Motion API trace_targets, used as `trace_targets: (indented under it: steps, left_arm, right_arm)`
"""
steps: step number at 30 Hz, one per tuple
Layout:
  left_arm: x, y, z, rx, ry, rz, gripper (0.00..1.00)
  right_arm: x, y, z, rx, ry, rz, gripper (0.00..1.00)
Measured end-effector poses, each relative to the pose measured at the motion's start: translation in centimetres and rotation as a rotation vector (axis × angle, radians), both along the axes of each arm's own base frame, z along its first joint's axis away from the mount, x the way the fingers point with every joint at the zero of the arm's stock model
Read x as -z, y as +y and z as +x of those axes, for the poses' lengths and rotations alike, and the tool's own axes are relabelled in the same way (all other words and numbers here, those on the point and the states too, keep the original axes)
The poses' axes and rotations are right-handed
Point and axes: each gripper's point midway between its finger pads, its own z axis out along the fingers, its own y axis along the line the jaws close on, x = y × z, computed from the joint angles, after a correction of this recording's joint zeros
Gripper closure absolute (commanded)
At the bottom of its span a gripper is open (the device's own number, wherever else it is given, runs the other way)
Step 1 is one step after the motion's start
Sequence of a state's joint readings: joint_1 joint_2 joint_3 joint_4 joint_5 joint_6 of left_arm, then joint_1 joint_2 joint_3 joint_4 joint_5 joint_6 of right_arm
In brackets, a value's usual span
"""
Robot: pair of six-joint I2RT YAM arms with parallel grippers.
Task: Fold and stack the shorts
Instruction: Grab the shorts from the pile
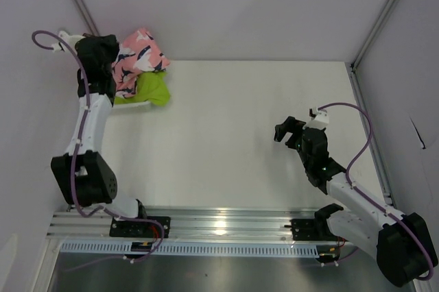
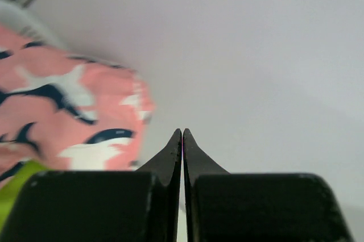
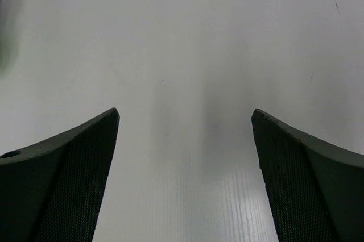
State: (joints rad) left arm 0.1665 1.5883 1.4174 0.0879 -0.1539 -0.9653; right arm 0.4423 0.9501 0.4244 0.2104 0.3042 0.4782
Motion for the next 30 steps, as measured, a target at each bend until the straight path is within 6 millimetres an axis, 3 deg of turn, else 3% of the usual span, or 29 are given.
trace_targets:
  steps: [3, 6, 8, 9, 10, 12, 14, 15, 18, 22, 25, 27, 30]
  left_arm:
    - [-7.0, -3.0, -3.3, 0.045, -0.148, 0.045, 1.0]
    - [-12.5, -6.7, -7.0, 0.096, -0.264, 0.1, 1.0]
    - [-15.4, -9.2, -9.6, 0.139, -0.33, 0.124, 0.84]
    - [-16.5, -10.0, -10.8, 0.157, -0.358, 0.131, 0.7]
    - [-17.4, -10.2, -11.7, 0.157, -0.38, 0.138, 0.41]
    - [-18.1, -9.5, -12.6, 0.121, -0.398, 0.133, 0.21]
    - [-17.4, -8.5, -12.1, 0.085, -0.376, 0.123, 0.13]
    - [-16.6, -8.1, -11.4, 0.076, -0.355, 0.115, 0.03]
    - [-12.9, -7.2, -8.6, 0.068, -0.267, 0.081, 0.01]
    - [-2.8, -4.9, -3.0, 0.056, -0.025, 0.006, 0.01]
    - [4.3, -3.8, -0.8, 0.045, 0.15, -0.046, 0.01]
    - [7.7, -3.3, -0.2, 0.038, 0.231, -0.075, 0.01]
    - [10.3, -2.8, 0.5, 0.031, 0.291, -0.108, 0.01]
  right_arm:
    - [0.0, -0.1, 0.0, 0.003, 0.001, -0.001, 0.0]
    - [0.1, -0.1, 0.0, 0.002, 0.003, -0.003, 0.01]
    - [0.1, -0.1, 0.0, 0.003, 0.004, -0.003, 0.0]
    - [0.1, -0.1, 0.0, 0.003, 0.004, -0.003, 0.0]
    - [0.1, -0.1, 0.0, 0.003, 0.005, -0.004, 0.01]
    - [0.2, -0.1, -0.1, 0.003, 0.009, -0.006, 0.01]
    - [0.4, -0.1, -0.1, 0.002, 0.014, -0.008, 0.01]
    - [0.4, -0.1, -0.1, 0.003, 0.015, -0.009, 0.01]
    - [0.5, -0.1, -0.1, 0.003, 0.019, -0.011, 0.01]
    - [0.7, -0.1, -0.1, 0.003, 0.024, -0.013, 0.01]
    - [0.8, -0.1, -0.1, 0.003, 0.029, -0.015, 0.01]
    - [0.9, -0.1, 0.0, 0.003, 0.032, -0.017, 0.01]
    - [1.1, -0.1, 0.0, 0.003, 0.038, -0.02, 0.01]
